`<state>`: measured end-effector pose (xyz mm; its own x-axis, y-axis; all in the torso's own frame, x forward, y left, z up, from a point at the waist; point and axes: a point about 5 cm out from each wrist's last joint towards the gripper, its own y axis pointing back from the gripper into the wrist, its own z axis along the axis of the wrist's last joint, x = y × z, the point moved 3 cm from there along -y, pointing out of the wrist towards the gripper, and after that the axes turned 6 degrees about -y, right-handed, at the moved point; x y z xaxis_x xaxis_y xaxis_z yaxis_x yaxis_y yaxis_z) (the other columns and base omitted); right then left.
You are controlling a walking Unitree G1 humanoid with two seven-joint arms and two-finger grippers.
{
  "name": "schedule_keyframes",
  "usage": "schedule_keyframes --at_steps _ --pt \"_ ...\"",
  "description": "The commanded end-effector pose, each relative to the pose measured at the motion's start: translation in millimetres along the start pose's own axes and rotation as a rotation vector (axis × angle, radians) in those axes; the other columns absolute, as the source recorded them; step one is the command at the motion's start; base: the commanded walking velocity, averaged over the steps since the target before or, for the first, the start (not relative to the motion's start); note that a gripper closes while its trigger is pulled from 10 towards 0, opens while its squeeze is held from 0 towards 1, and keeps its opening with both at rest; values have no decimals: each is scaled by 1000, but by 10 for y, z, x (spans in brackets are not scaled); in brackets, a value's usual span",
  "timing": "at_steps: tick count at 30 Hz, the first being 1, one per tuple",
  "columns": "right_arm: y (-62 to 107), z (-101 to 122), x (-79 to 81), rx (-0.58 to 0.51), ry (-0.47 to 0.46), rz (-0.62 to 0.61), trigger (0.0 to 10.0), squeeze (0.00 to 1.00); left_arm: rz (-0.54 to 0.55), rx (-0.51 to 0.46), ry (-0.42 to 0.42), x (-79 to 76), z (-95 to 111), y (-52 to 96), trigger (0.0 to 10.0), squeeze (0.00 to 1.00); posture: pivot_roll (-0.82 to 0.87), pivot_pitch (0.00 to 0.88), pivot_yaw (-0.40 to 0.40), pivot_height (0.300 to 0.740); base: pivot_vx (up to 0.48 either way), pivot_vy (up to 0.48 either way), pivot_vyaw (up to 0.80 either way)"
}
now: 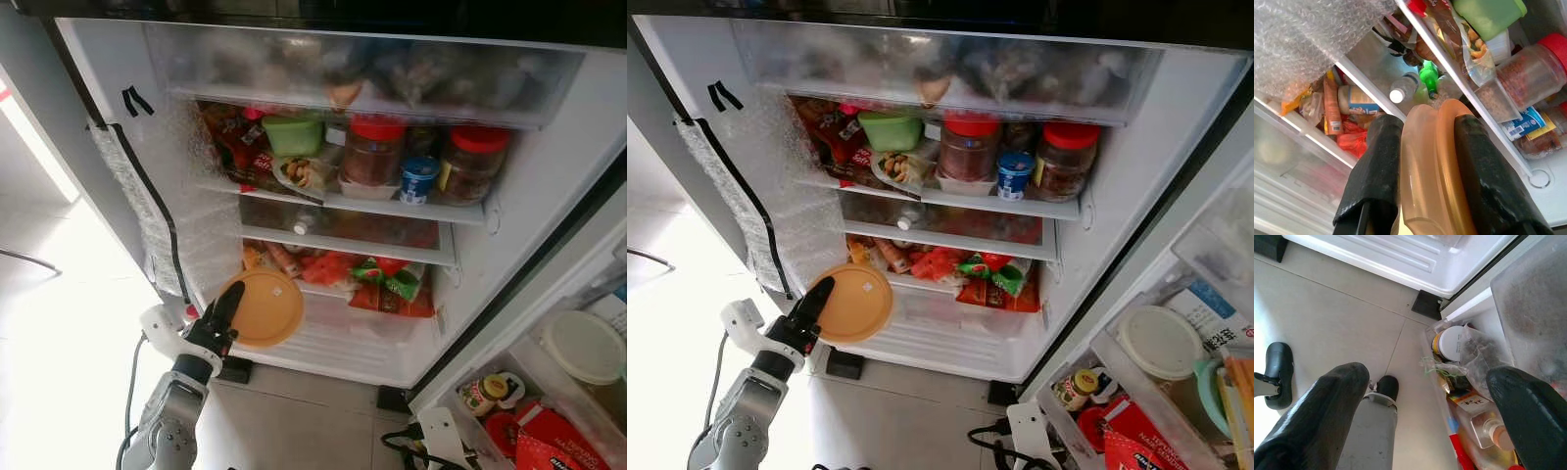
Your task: Restocking fridge
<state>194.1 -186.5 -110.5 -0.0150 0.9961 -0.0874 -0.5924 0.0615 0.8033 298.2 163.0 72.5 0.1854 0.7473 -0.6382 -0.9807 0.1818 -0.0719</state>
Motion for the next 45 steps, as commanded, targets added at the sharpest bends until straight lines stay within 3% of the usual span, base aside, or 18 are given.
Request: schedule_keyframes --at_steps 1,28,45 --pt "14 -82 4 25 -7 6 10000 0 3 -3 18 -16 3 15 10000 0 1 87 -7 740 274 0 0" --pt "32 -182 3 65 14 14 10000 0 -10 17 29 -51 -18 1 10000 0 1 89 -5 740 276 0 0" --pt "35 -199 60 67 11 31 10000 0 -24 74 60 -41 -133 -5 10000 0 -1 90 -3 740 0 0 0"
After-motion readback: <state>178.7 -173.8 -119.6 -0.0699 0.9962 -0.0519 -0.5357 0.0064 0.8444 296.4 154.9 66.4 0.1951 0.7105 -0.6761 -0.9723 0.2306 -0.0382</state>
